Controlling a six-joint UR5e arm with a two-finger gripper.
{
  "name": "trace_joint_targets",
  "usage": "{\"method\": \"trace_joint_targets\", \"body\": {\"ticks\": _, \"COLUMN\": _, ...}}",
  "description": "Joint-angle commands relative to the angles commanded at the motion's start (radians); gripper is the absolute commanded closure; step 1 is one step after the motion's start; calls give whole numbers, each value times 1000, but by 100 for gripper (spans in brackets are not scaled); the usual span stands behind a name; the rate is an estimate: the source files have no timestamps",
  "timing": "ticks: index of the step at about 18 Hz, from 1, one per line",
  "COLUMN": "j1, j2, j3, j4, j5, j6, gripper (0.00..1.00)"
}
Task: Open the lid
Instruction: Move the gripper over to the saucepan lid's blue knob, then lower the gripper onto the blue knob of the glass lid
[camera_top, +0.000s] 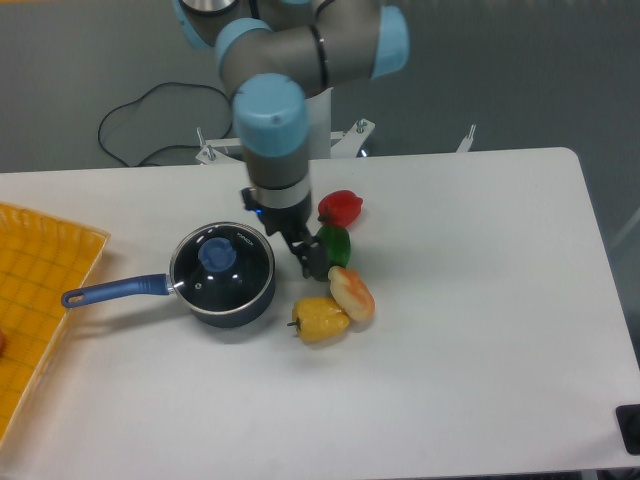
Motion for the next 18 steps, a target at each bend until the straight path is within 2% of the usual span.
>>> {"method": "trace_joint_targets", "body": {"ticks": 11, "j1": -61, "j2": -6, "j3": -14, "j4": 12, "j5": -71, "j6": -28, "gripper": 0}}
{"method": "trace_joint_targets", "body": {"ticks": 14, "j1": -74, "j2": 6, "j3": -55, "j4": 18, "j5": -77, "j6": -35, "gripper": 0}}
{"method": "trace_joint_targets", "body": {"ticks": 18, "j1": -81, "j2": 9, "j3": -87, "j4": 61, "j5": -75, "j6": -38, "gripper": 0}}
